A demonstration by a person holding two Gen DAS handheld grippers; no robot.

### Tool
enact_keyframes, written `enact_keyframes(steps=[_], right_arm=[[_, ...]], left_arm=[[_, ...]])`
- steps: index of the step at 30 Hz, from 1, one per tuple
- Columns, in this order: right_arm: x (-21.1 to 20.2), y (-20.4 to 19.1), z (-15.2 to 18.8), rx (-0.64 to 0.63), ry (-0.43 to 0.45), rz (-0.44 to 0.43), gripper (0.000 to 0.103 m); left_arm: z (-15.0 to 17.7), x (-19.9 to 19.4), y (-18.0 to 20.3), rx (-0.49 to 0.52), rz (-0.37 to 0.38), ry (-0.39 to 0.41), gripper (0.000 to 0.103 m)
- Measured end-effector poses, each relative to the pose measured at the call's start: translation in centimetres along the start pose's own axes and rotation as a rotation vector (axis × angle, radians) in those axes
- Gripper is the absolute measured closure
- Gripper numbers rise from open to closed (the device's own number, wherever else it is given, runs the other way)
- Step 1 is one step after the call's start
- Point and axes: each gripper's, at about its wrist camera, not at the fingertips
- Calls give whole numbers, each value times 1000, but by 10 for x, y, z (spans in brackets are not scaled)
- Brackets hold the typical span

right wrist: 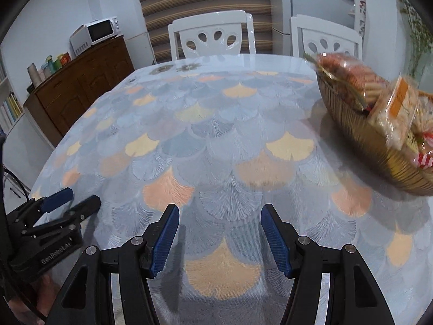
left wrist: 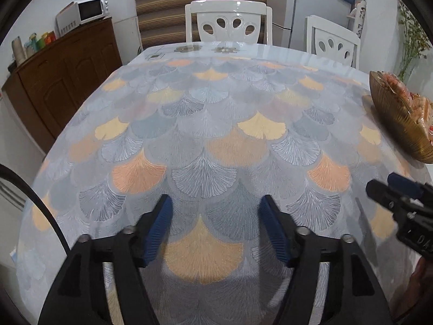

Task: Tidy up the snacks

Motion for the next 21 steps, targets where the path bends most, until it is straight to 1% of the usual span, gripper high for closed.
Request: enact_keyframes(steps=[3, 6, 7, 9, 12, 17, 21], right_arm=[[6, -5, 3, -21, -20, 27, 42], [1, -10, 4, -48, 12, 31, 42], [1, -11, 4, -52, 12, 38, 42], [3, -12, 4, -57, 7, 42, 41], [5, -10, 4, -46, 2, 34, 41], [7, -5, 5, -17, -6, 14, 40], [7, -8, 5, -27, -8, 18, 35]], left_arm=[[1, 1, -2, -14, 10, -4, 33], [1, 2, -3, -23, 7, -5, 32], [1, 2, -3, -25, 5, -4, 32], [1, 3, -4, -29, -5, -5, 26], [0, 5, -4, -27, -3, -20, 23], [0, 5, -4, -31, 2, -24, 22], [0, 4, -5, -35, 5, -26, 21]])
Point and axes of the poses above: each gripper's, at about its wrist camera, not at the fingertips, and x roughly the way its jaws point, y to its right, z to its underside, and after that the axes turned 10 degrees about -x, right-handed
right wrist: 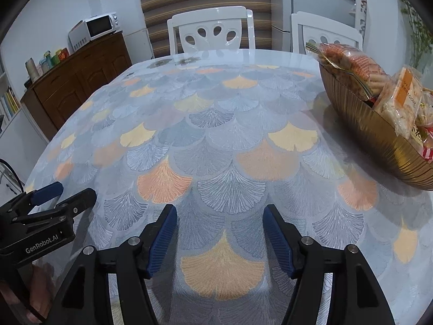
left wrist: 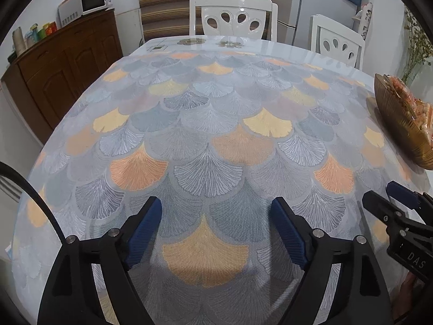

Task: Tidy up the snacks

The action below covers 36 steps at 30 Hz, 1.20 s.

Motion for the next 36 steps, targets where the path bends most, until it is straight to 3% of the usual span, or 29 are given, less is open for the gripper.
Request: enact_keyframes(steps=[36], right_arm=[[7, -8, -1, -40, -23, 29, 25]], left_arm=[[1, 1, -1, -6, 12, -8, 16]])
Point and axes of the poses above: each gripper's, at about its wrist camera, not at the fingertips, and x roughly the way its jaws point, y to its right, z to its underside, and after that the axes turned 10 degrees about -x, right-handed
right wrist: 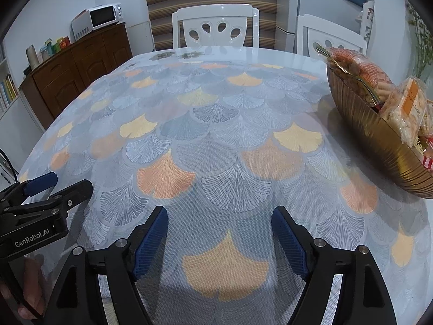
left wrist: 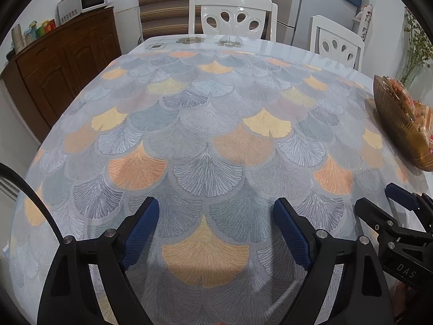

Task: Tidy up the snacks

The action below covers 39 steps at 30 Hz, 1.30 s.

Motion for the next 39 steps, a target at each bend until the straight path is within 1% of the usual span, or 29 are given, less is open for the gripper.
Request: enact_keyframes(steps=[4, 9, 39], right_arm=[[0, 0, 0, -3, -1, 1, 25], [1, 1, 0, -2, -4, 5, 24], [-1, 2, 3, 7, 1, 10, 24]], left_arm=[[0, 1, 1, 5, -2, -3, 15], [-1, 4, 3, 20, -9, -11, 12], [-2, 5, 2, 25, -18, -14, 9]])
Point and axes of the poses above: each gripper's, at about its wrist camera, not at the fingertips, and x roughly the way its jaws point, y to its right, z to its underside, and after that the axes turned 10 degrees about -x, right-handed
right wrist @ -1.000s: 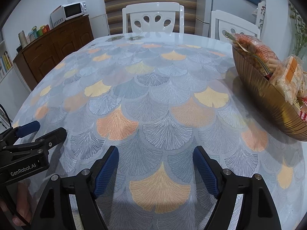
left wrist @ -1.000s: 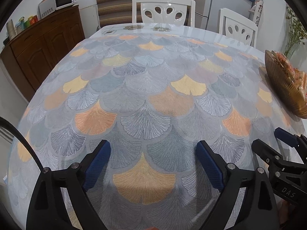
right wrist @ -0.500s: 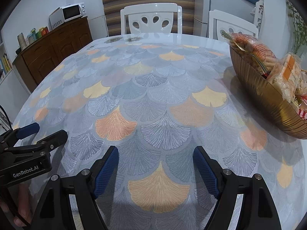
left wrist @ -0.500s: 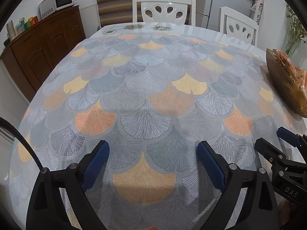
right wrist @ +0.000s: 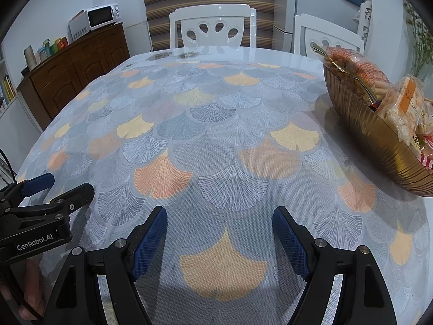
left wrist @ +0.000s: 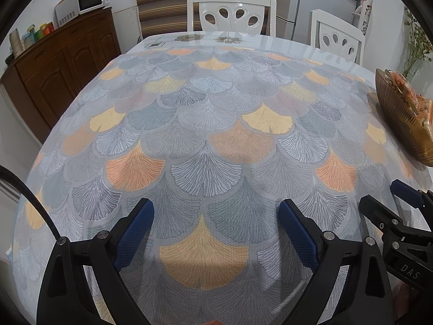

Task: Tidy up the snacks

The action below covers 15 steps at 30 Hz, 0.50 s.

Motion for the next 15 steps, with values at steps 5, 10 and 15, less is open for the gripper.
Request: enact_keyframes(steps=[5, 10, 15], right_arm=[[0, 0, 0, 0, 0, 0, 24], [0, 1, 0, 0, 0, 0, 24], [0, 0, 0, 0, 0, 0, 24]], left_arm=[[0, 0, 0, 0, 0, 0, 9], [0, 0, 0, 0, -1, 2, 9], [-2, -2, -2, -9, -36, 35, 9]])
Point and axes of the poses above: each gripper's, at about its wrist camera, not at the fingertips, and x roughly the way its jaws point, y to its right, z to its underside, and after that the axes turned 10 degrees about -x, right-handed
